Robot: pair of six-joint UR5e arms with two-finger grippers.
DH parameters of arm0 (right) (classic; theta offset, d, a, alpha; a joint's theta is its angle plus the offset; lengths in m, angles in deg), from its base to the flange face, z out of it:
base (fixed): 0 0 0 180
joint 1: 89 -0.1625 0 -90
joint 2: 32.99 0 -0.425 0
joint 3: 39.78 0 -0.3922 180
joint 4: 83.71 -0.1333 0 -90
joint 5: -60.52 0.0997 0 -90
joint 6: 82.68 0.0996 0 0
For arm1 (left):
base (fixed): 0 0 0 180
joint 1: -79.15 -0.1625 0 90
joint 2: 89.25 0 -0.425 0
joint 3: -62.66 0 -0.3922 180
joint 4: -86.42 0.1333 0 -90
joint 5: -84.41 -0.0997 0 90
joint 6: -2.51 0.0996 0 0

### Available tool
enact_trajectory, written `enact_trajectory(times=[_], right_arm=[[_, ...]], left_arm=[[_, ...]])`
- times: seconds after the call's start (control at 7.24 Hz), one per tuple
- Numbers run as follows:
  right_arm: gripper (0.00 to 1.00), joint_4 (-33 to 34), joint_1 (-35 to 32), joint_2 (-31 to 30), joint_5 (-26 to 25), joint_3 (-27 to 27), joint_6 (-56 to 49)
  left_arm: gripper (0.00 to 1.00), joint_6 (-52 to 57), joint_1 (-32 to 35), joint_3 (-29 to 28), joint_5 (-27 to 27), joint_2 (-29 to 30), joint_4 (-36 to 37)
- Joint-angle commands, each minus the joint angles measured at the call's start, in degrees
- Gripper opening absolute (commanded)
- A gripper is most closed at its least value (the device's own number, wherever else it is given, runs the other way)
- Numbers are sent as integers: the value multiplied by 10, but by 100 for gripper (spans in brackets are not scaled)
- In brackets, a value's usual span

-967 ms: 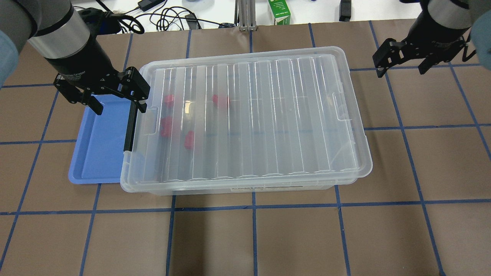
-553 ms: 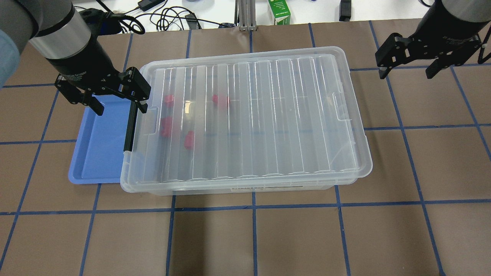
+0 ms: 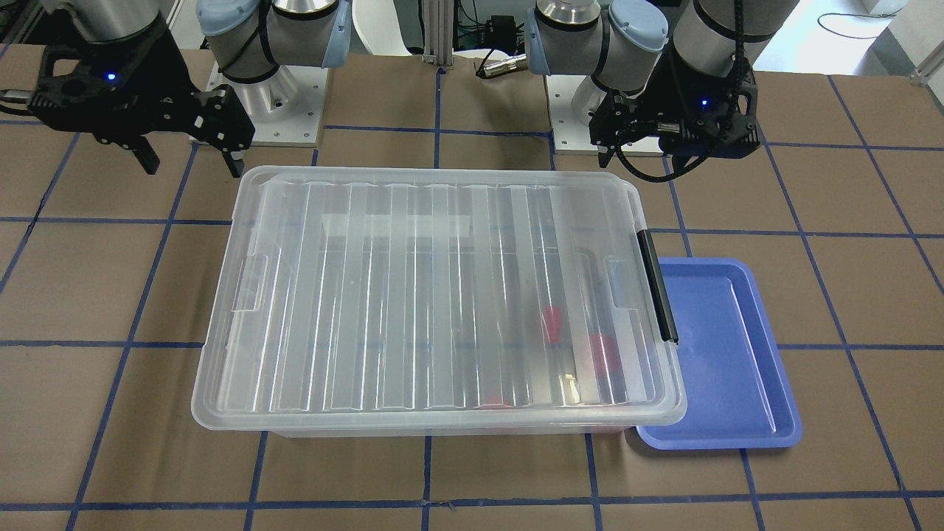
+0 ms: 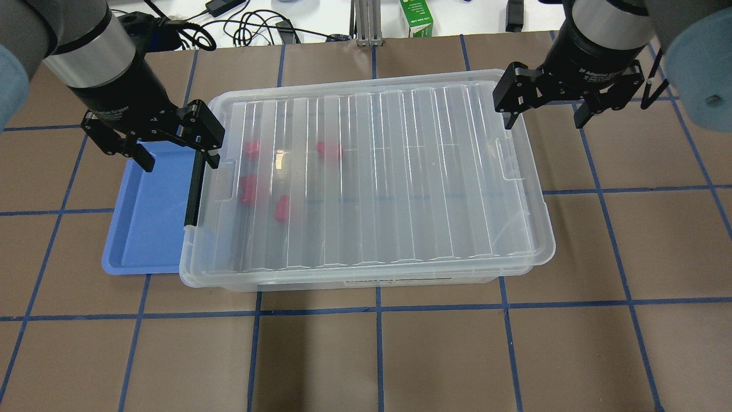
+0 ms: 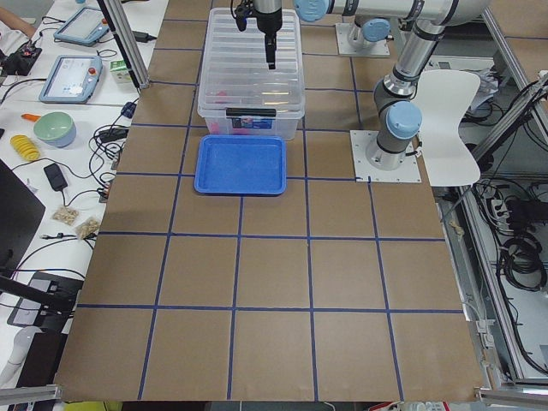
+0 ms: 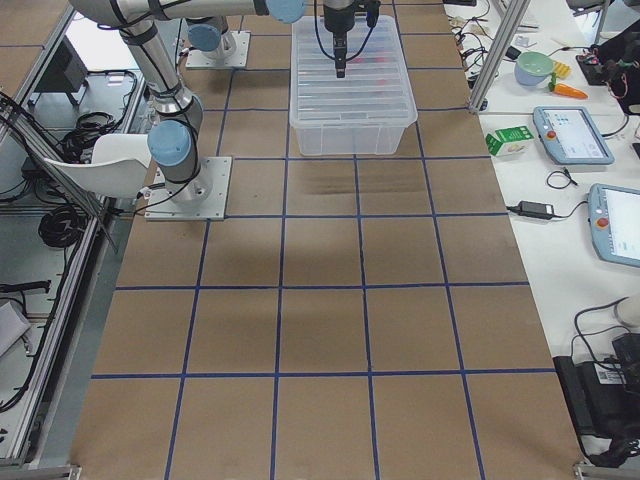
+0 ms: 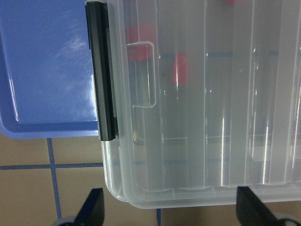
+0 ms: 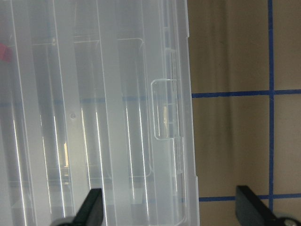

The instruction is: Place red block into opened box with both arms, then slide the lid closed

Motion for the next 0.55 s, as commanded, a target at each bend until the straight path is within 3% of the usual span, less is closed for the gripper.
enact_trajectory(times=[0.0, 0.41], right_arm=[[100, 2, -3, 1, -5, 2, -5], [100, 0, -2, 1, -12, 1, -1]], left_arm=[[100, 3, -1, 0, -1, -1, 1], [100, 4, 1, -2, 5, -4, 2]])
